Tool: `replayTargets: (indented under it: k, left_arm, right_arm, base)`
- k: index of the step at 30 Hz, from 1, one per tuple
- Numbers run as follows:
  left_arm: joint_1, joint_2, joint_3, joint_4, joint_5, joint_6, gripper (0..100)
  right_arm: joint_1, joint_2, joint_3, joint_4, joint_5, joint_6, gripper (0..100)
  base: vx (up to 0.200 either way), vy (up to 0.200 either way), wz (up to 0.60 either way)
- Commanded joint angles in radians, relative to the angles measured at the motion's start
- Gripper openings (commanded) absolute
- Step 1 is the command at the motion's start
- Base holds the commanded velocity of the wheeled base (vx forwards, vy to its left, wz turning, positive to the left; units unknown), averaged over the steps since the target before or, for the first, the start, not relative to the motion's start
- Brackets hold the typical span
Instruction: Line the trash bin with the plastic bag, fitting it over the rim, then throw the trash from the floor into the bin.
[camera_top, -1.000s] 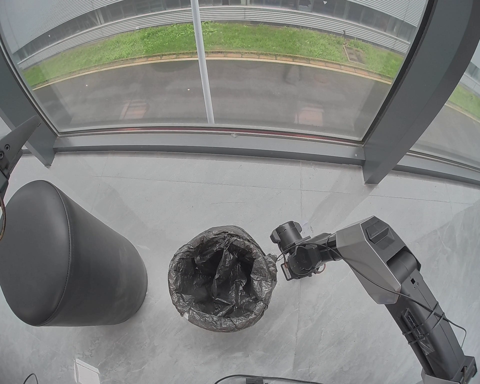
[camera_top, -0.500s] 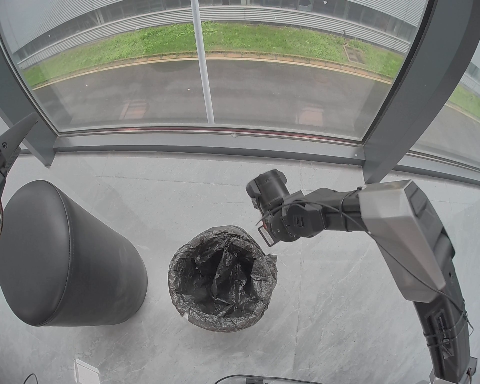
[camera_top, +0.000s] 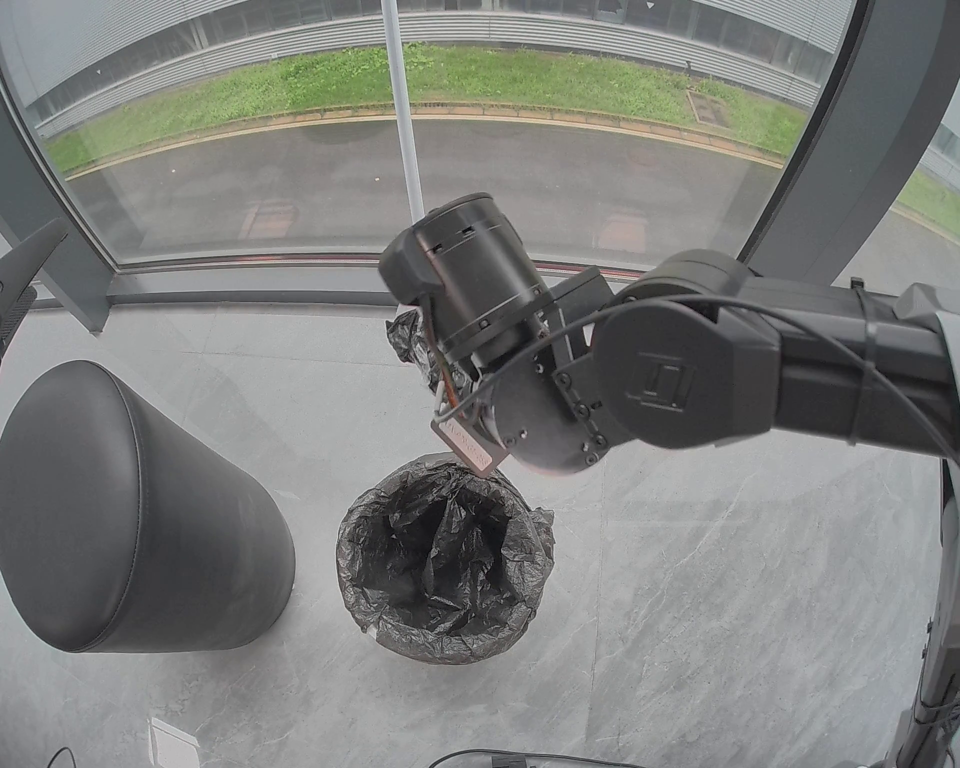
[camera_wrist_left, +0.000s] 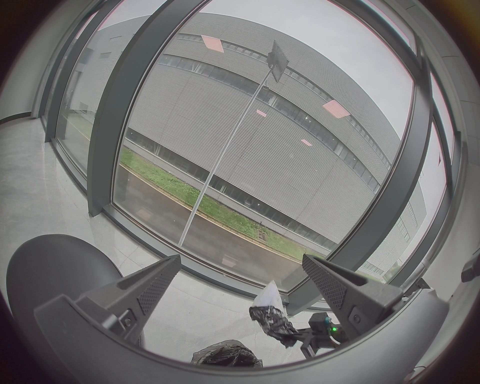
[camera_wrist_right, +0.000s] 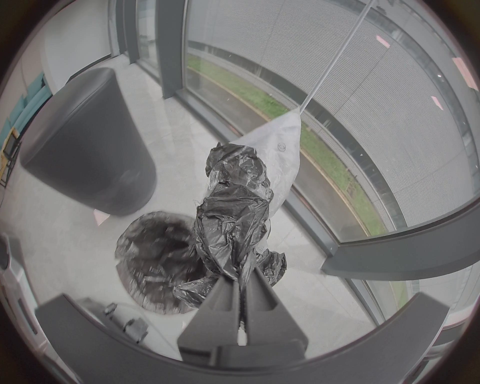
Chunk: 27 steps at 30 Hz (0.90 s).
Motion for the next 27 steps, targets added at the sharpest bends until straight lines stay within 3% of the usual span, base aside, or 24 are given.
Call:
replayTargets:
  k: [1, 6, 8, 9, 11, 12, 17, 21, 27]
  left_arm:
    - [0.001, -0.015, -0.001, 0.003, -0.01, -0.002, 100]
    - [0.001, -0.023, -0.001, 0.003, -0.011, -0.002, 100]
    - [0.001, -0.028, -0.001, 0.004, -0.011, 0.0, 100]
    - [-0.003, -0.034, 0.002, 0.006, -0.015, 0.0, 100]
    - [-0.003, -0.035, 0.004, 0.006, -0.013, -0.002, 100]
    - [-0.003, -0.035, 0.004, 0.006, -0.013, 0.0, 100]
    - [-0.003, -0.037, 0.001, 0.006, -0.013, 0.0, 100]
    - [-0.003, -0.037, 0.001, 0.006, -0.013, 0.001, 100]
    - [-0.003, -0.037, 0.002, 0.007, -0.013, 0.003, 100]
  right_arm:
    - [0.077, -0.064, 0.0, 0.172, -0.01, 0.102, 0]
    - [0.116, -0.048, 0.0, 0.491, 0.01, 0.329, 0]
    - [0.12, -0.041, 0.0, 0.528, 0.026, 0.371, 0]
    - [0.12, -0.021, 0.0, 0.591, 0.108, 0.461, 0]
    - [0.12, -0.012, 0.0, 0.608, 0.143, 0.507, 0]
    - [0.12, 0.002, 0.0, 0.614, 0.192, 0.557, 0]
    - [0.11, 0.037, 0.0, 0.605, 0.365, 0.593, 0]
    - [0.093, 0.096, 0.0, 0.592, 0.396, 0.584, 0]
    - [0.06, 0.18, 0.0, 0.457, 0.398, 0.583, 0]
  base:
    - [0.0, 0.0, 0.0]
    - [0.0, 0.0, 0.0]
    - [0.0, 0.0, 0.0]
    - [0.0, 0.0, 0.0]
    - [0.0, 0.0, 0.0]
    - [0.0, 0.0, 0.0]
    - [0.0, 0.0, 0.0]
    - [0.0, 0.0, 0.0]
    - [0.0, 0.0, 0.0]
